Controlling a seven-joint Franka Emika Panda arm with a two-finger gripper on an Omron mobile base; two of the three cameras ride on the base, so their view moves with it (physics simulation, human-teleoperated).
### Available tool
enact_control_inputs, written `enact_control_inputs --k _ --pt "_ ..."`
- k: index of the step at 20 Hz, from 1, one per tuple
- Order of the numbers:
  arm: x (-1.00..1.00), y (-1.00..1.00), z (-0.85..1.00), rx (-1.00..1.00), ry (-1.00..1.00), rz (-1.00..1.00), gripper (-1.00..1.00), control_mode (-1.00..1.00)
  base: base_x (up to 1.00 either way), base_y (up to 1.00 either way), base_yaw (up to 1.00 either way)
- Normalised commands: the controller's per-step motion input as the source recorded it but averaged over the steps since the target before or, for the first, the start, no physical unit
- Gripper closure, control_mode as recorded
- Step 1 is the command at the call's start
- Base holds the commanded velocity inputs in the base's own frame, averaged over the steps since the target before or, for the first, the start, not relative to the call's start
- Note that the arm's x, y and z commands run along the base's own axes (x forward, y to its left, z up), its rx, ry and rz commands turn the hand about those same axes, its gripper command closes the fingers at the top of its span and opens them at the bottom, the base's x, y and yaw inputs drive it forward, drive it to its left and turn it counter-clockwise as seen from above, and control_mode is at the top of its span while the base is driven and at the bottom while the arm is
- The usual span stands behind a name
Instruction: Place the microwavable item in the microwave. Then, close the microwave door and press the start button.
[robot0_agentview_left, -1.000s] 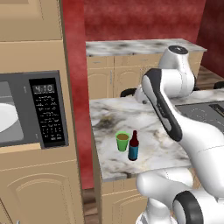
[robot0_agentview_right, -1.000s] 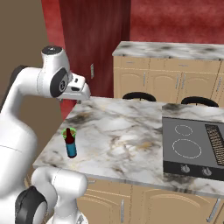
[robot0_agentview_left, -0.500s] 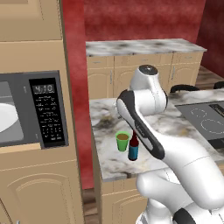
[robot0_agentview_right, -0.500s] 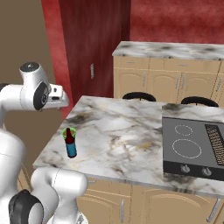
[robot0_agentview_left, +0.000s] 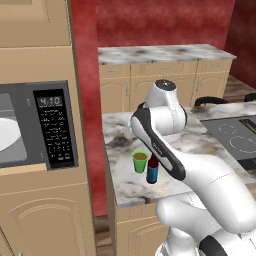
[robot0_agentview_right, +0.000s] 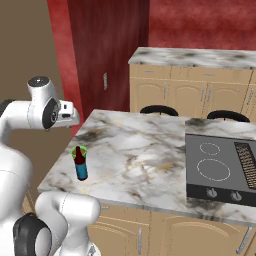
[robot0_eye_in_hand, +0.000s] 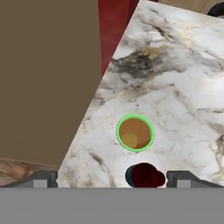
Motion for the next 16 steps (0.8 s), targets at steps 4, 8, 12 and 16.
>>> enact_control_inputs --k 4,8,12,16 --pt "0.08 0.0 -0.54 0.0 0.06 0.09 -1.0 -1.0 0.0 0.0 0.0" --pt "0.2 0.04 -0.36 -0.03 0.14 0.09 -1.0 -1.0 0.0 0.0 0.0" --pt "0.26 0.1 -0.33 -0.05 0.15 0.12 -1.0 -1.0 0.0 0.0 0.0" --pt "0.31 0.17 -0.38 -0.07 0.15 0.11 -1.0 -1.0 0.0 0.0 0.0"
